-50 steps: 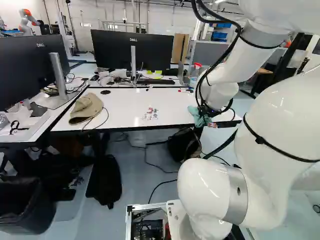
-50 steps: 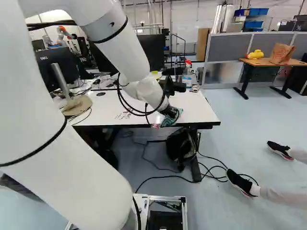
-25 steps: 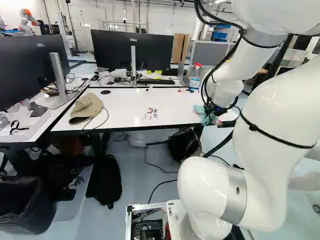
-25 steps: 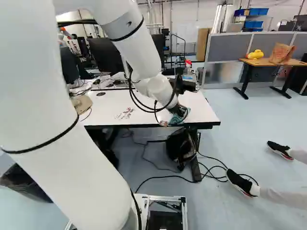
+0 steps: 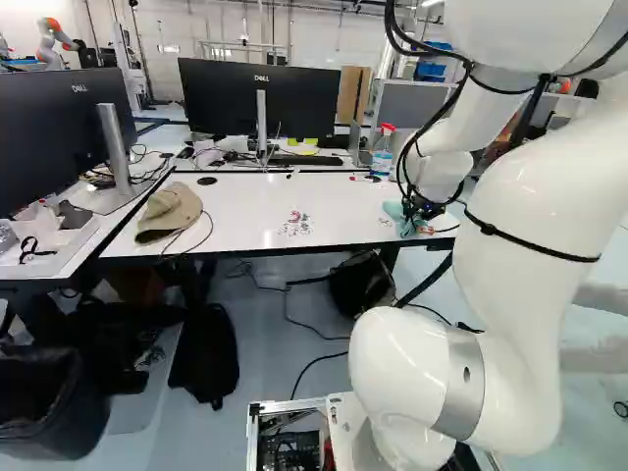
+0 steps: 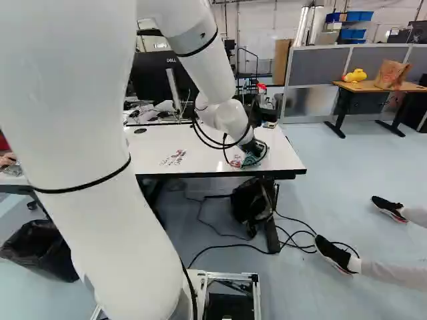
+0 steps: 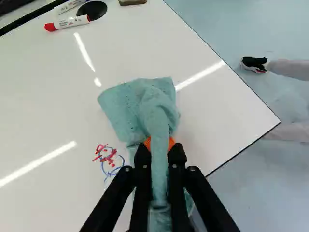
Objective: Clean the table with the green towel
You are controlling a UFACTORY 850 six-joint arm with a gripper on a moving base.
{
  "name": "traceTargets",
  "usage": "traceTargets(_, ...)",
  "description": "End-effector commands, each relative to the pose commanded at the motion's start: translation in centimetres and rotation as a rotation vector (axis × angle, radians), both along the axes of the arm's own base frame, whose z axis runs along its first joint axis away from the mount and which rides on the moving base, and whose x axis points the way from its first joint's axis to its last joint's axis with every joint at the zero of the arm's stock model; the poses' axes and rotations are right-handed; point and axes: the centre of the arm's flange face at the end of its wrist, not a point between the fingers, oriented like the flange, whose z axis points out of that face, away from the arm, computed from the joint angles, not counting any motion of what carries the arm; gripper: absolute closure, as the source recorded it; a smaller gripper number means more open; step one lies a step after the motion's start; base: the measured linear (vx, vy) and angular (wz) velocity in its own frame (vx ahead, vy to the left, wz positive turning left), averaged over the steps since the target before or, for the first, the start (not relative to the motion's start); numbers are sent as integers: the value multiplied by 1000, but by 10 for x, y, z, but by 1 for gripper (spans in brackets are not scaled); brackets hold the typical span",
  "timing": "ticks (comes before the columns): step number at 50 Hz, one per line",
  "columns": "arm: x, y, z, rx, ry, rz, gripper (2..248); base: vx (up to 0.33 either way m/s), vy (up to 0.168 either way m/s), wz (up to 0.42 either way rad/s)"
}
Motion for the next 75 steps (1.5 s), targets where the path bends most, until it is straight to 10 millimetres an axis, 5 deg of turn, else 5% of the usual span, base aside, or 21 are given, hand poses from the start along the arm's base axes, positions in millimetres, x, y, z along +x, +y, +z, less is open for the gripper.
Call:
traceTargets(24,46,-7,-1,-8,-15,29,208,0,0,0)
traceTargets(44,72,17,-2,-10,-21,90,208,0,0,0)
traceTargets(75,46,63,0,-2,-5,155,208,0,0,0)
